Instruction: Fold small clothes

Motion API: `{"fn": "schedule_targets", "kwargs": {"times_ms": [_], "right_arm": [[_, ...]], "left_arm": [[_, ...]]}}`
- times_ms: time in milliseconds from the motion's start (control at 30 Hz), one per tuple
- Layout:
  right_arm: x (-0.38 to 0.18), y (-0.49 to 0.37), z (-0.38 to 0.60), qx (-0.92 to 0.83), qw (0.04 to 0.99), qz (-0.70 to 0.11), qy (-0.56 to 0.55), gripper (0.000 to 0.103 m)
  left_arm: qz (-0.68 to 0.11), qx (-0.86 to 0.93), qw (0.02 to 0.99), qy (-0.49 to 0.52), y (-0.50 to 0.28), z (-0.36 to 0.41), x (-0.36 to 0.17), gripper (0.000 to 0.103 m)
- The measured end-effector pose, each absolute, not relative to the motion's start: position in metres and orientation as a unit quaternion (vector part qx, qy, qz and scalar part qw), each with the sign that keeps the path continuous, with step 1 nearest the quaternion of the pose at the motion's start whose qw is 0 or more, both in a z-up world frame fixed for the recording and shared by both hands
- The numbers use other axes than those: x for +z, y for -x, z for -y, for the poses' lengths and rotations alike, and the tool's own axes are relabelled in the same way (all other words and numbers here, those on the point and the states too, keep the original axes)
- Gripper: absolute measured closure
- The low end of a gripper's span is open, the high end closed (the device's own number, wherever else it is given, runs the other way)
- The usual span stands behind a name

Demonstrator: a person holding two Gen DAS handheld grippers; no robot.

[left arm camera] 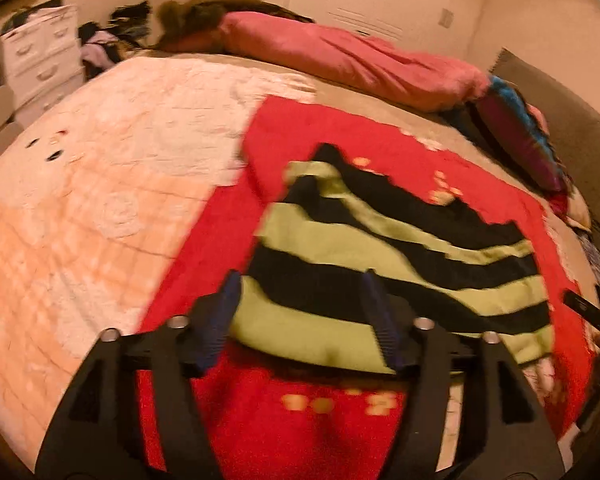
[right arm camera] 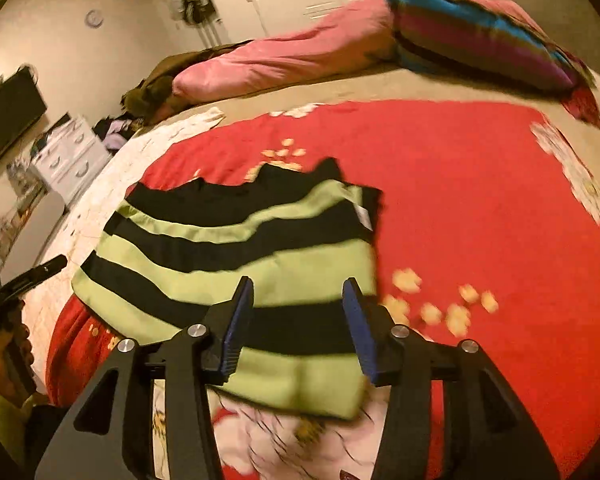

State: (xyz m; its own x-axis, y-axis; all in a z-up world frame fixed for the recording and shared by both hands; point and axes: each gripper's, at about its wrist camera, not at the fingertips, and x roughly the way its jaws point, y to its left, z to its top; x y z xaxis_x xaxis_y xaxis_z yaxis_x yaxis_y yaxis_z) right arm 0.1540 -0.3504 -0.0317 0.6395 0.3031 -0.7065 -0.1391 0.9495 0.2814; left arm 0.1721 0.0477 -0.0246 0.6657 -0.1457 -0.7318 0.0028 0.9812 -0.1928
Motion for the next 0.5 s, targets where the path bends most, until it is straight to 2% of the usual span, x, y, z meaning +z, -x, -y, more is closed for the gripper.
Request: {"fn": "schedule_targets", "kwargs": {"times_ms": [67, 133, 233, 300, 500], "right_arm": [[-0.033, -0.167, 0.333, 0.131, 0.9, -0.408, -0.082, 0.056], [-0.037, -0.179, 0.325, 0.129, 0.896, -0.419, -0.071, 0.056], [-0.048, -0.196, 0.313, 0.122, 0.89, -0.434, -0.061, 0.053], [-0.054, -0.203, 0.308, 0.109, 0.89, -0.441, -0.044, 0.049], [-0.088, -0.224, 0.312, 0.059, 0.868, -0.492, -0.024, 0.048]], "left_arm": [[-0.418, -0.051, 0.904, 0.08, -0.175, -0.032, -0.027, 0.024], [-0.431, -0.062, 0.898, 0.058, -0.18, -0.012, -0.032, 0.021], [-0.439, -0.07, 0.895, 0.022, -0.185, 0.007, -0.044, 0.01], [-0.455, -0.07, 0.888, 0.015, -0.188, 0.01, -0.059, 0.01], [-0.499, -0.053, 0.865, -0.005, -0.196, 0.003, -0.097, 0.01]]}}
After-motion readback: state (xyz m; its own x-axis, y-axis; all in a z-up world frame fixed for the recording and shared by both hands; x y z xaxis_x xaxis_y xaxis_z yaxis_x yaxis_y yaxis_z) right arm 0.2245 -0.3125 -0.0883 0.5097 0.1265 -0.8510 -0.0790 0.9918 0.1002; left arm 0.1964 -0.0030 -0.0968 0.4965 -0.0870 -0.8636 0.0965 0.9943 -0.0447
